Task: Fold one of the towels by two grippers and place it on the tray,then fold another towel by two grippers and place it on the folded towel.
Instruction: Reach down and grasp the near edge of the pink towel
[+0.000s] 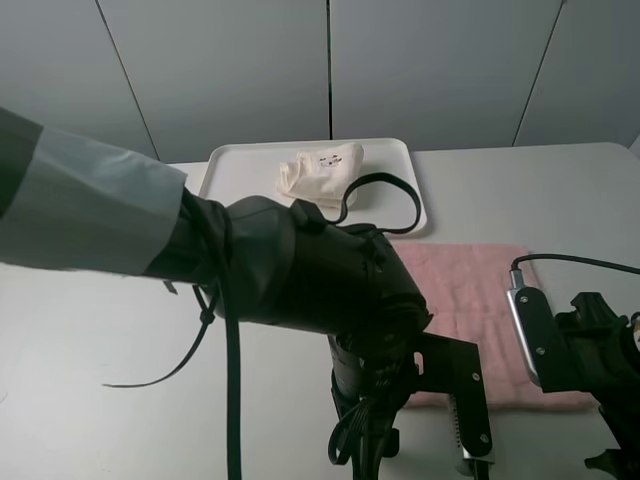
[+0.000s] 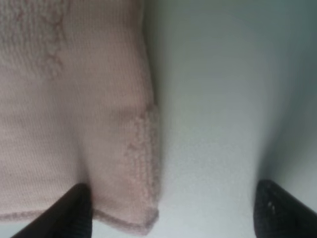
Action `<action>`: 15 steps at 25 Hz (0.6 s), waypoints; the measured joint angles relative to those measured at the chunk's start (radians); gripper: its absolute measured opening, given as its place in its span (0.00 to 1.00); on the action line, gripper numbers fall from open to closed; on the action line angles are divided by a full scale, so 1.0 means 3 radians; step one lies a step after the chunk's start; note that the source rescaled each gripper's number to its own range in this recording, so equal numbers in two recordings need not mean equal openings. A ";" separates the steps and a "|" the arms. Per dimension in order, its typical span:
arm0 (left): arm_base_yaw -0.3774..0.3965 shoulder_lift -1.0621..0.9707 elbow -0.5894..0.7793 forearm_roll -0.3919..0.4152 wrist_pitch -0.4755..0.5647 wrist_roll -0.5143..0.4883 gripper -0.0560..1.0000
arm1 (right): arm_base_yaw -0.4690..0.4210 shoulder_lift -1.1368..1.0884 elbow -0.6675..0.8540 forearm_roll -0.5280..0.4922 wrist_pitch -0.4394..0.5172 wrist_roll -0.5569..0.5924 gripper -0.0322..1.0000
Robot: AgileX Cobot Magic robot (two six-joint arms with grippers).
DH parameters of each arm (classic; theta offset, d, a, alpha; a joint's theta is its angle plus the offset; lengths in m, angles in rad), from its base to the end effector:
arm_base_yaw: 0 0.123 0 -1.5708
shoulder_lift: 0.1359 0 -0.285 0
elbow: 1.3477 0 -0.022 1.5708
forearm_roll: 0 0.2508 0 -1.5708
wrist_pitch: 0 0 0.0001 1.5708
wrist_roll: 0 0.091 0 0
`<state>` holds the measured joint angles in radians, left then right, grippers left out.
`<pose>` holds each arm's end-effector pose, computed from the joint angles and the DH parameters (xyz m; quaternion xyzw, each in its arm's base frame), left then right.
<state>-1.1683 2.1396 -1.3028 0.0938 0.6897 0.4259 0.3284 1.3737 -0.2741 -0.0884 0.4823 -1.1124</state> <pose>0.1598 -0.3615 0.0953 0.7369 0.6721 0.0061 0.0728 0.1347 0.0420 0.1158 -0.6874 0.7250 -0.0348 0.0267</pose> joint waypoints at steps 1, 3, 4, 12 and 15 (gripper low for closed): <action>0.0000 0.0000 0.0000 0.0000 0.0000 0.0000 0.87 | 0.0000 0.0027 0.0000 -0.0008 0.0000 -0.0006 1.00; 0.0000 0.0000 0.0000 0.0000 0.0000 -0.0013 0.87 | 0.0000 0.0098 0.0000 -0.0008 -0.0014 -0.0006 1.00; 0.0000 0.0000 0.0000 0.0000 0.0000 -0.0013 0.87 | 0.0000 0.0134 0.0000 -0.0008 -0.0022 -0.0006 1.00; 0.0000 0.0000 0.0000 0.0000 0.0017 -0.0027 0.87 | 0.0000 0.0210 0.0000 -0.0008 -0.0144 0.0007 1.00; 0.0000 0.0000 0.0000 0.0000 0.0030 -0.0027 0.87 | 0.0000 0.0210 0.0000 -0.0008 -0.0146 0.0007 1.00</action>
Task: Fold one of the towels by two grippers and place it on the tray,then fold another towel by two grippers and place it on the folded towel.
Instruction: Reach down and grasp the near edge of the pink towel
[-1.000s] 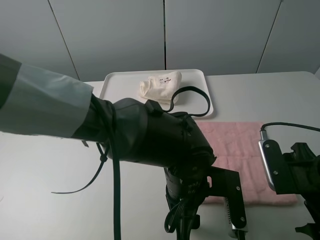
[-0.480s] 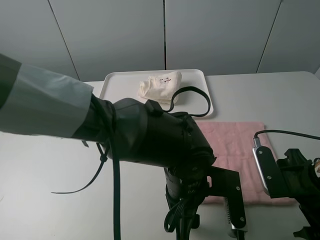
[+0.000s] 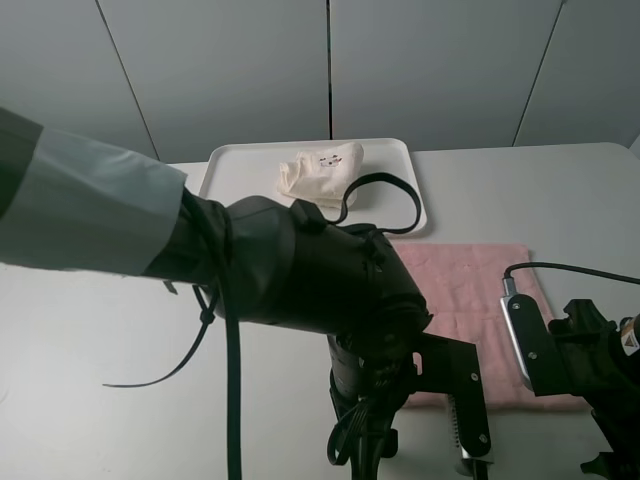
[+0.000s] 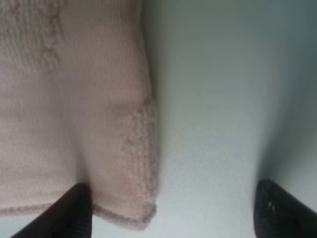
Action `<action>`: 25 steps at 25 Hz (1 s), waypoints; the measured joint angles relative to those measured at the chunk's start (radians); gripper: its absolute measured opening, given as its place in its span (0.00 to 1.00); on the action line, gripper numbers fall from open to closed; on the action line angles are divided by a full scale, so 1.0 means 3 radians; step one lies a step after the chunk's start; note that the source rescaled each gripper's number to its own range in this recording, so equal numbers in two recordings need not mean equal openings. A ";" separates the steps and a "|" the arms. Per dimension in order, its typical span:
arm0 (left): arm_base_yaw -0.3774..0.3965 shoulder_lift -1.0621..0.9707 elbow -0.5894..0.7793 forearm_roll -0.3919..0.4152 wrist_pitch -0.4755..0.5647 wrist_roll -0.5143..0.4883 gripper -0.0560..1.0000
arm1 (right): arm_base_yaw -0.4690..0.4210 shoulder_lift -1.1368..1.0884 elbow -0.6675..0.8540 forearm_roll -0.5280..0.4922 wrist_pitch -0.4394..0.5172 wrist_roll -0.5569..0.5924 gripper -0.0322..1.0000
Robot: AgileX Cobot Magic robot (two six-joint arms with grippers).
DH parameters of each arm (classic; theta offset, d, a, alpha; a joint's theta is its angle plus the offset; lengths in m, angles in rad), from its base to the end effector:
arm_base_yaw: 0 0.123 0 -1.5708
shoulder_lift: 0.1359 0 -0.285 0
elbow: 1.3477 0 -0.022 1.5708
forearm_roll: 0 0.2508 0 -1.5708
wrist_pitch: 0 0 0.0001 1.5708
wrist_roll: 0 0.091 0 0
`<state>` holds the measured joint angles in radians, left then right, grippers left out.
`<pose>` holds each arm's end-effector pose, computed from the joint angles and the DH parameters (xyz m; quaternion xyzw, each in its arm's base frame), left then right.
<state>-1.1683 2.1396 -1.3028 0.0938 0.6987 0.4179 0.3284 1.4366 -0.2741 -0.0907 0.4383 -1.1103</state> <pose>0.1595 -0.3607 0.0952 0.7343 0.6753 0.0076 0.0687 0.1377 0.0432 0.1070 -0.6884 0.7245 -0.0298 0.0186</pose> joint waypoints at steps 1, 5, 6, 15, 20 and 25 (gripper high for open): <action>0.0000 0.0000 0.0000 0.0000 0.0000 0.0000 0.87 | 0.0000 0.0000 0.0000 0.0000 0.0000 0.0000 1.00; 0.0000 0.0000 0.0000 0.0000 0.0000 0.0000 0.87 | 0.0000 0.0000 0.0000 0.0000 0.0000 0.0000 1.00; 0.0000 0.0000 0.0000 0.0000 0.0000 0.0000 0.87 | 0.0000 0.0000 0.0000 0.0000 0.0000 0.0000 1.00; 0.0000 0.0000 0.0000 0.0003 0.0021 0.0000 0.87 | 0.0000 0.0284 0.0014 0.0000 -0.0078 0.0076 1.00; 0.0000 0.0000 0.0000 0.0008 0.0027 0.0000 0.87 | 0.0000 0.0363 0.0008 0.0000 -0.0124 0.0084 1.00; 0.0000 0.0000 -0.0007 0.0008 0.0038 0.0000 0.87 | 0.0000 0.0384 -0.0017 -0.0037 -0.0138 0.0086 0.71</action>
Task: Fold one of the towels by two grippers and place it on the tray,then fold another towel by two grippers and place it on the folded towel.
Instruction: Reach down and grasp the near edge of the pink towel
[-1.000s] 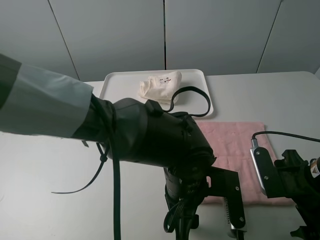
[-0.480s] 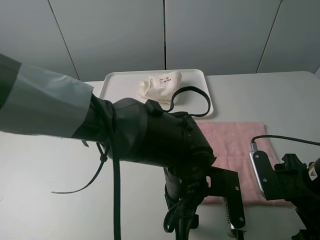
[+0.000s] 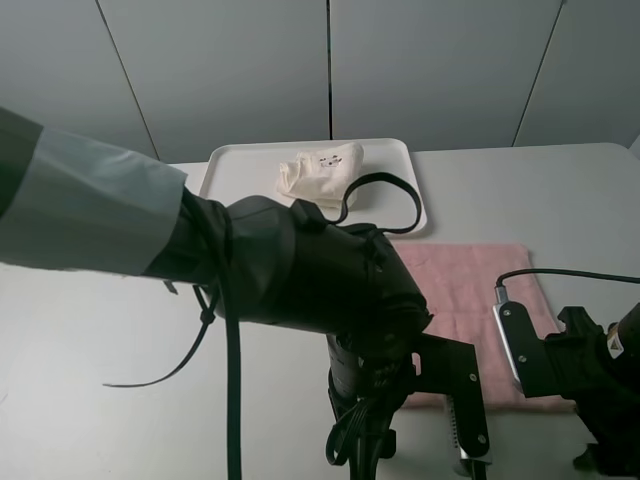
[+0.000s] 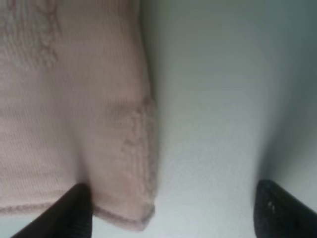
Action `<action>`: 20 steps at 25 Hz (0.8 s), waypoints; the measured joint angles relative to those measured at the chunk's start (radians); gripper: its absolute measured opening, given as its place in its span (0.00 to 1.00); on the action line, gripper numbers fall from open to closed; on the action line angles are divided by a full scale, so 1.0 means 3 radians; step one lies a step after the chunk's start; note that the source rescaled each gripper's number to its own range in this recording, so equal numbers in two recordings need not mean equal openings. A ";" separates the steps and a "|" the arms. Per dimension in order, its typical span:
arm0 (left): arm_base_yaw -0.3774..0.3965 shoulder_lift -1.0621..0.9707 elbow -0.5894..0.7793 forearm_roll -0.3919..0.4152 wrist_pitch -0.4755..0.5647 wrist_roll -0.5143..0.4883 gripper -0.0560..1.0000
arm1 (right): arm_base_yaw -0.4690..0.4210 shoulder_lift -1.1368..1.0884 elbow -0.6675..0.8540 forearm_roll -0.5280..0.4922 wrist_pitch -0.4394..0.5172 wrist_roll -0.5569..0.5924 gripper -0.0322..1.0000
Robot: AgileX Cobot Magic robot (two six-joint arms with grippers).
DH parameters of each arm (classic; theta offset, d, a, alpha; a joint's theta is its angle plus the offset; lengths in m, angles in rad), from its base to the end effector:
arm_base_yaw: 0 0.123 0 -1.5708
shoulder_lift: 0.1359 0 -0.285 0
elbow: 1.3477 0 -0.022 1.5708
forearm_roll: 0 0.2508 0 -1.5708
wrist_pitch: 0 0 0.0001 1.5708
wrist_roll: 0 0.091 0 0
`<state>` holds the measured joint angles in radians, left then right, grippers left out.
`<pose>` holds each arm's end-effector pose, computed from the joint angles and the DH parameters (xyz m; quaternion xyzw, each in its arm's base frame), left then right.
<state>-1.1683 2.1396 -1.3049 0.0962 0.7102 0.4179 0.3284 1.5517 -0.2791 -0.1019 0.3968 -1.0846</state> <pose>0.1595 -0.3602 0.0955 0.7349 0.6750 0.0103 0.0647 0.1402 0.0440 0.0910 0.6841 -0.7291 0.0159 0.0125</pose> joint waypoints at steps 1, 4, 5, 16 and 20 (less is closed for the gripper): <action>0.0000 0.0000 -0.0006 0.0000 0.0000 0.0000 0.87 | 0.0000 0.0002 0.0000 -0.0012 -0.0008 0.0000 0.59; 0.0000 0.0000 -0.0013 0.0000 0.0009 0.0000 0.87 | 0.0000 0.0002 -0.0003 -0.0033 -0.0100 0.0000 0.22; 0.0000 0.0000 -0.0013 0.0000 0.0008 0.0000 0.87 | 0.0000 0.0002 -0.0003 -0.0039 -0.0133 0.0000 0.11; 0.0000 0.0000 -0.0013 0.0035 -0.0013 0.0000 0.87 | 0.0000 0.0008 -0.0008 -0.0053 -0.0148 0.0000 0.04; 0.0000 0.0000 -0.0013 0.0034 -0.0052 0.0000 0.87 | 0.0000 0.0008 -0.0008 -0.0047 -0.0148 0.0000 0.04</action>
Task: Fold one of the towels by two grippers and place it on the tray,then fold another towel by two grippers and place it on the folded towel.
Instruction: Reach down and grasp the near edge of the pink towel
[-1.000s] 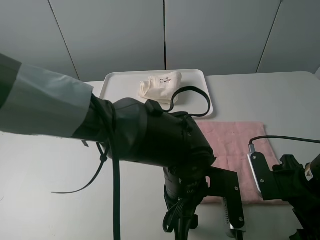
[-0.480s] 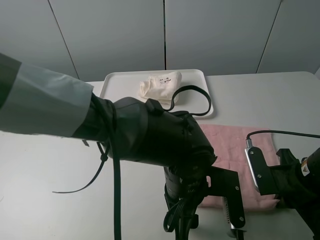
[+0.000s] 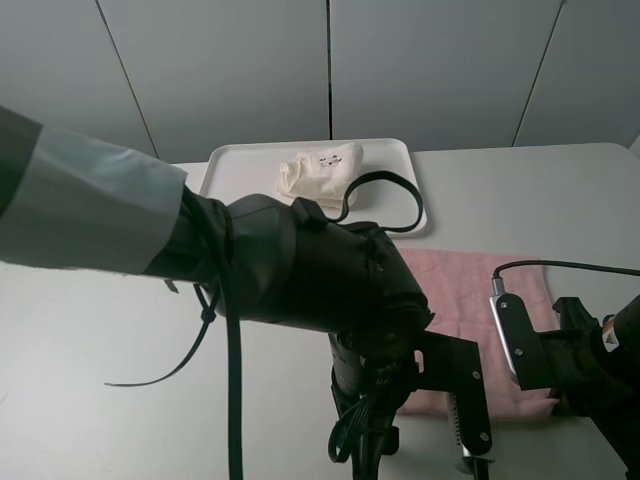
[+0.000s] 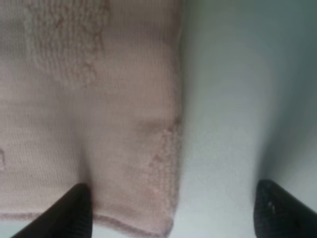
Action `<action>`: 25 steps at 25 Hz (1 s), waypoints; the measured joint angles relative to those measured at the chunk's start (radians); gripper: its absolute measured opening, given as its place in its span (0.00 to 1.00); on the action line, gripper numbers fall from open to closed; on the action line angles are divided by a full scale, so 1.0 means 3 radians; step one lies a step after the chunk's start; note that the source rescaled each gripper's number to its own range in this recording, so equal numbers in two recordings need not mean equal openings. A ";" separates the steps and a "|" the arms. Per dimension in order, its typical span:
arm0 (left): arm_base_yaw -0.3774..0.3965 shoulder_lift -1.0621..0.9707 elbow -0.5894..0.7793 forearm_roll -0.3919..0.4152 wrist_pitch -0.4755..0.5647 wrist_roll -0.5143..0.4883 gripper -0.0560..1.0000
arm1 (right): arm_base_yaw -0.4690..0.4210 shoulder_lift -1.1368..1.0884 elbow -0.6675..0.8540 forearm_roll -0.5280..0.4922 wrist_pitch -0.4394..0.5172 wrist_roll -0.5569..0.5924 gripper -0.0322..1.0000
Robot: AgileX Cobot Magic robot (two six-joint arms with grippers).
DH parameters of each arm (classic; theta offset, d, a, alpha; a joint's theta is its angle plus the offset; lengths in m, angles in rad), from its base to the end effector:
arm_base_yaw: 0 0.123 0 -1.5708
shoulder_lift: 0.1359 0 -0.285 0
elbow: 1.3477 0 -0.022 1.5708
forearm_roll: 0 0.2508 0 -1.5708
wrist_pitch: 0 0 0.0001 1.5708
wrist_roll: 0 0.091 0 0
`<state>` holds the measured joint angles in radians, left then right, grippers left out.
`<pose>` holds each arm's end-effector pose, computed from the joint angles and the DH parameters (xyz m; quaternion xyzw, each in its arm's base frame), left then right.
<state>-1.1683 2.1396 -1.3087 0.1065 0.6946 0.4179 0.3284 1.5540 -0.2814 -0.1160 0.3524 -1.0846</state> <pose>0.1609 -0.3622 0.0965 0.7370 0.6716 0.0099 0.0750 0.1447 0.0455 0.0910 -0.6891 0.7242 -0.0255 0.0076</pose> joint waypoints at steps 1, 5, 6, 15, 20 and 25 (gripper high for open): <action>0.0000 0.0003 0.0000 0.0000 -0.0014 0.0000 0.87 | 0.0000 0.0000 0.0000 0.0000 0.0000 0.0000 0.04; 0.0000 0.0056 -0.0008 0.0008 -0.0021 0.0000 0.87 | 0.0000 0.0000 0.0000 0.0018 -0.0002 0.0000 0.04; 0.0000 0.0058 -0.0014 0.0008 -0.0013 0.0000 0.87 | 0.0000 0.0000 0.0000 0.0018 -0.0002 0.0000 0.04; -0.0002 0.0073 -0.0019 0.0018 -0.0028 0.0000 0.41 | 0.0000 0.0000 0.0000 0.0022 -0.0002 0.0000 0.04; -0.0007 0.0086 -0.0027 0.0148 -0.0095 -0.0177 0.07 | 0.0000 0.0000 0.0000 0.0098 -0.0002 0.0000 0.04; -0.0007 0.0088 -0.0055 0.0183 -0.0057 -0.0333 0.06 | 0.0000 0.0000 0.0000 0.0352 -0.0008 0.0000 0.04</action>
<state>-1.1705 2.1661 -1.3253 0.1613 0.6774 0.3180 0.3284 1.5540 -0.2814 -0.0103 0.3500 -1.0846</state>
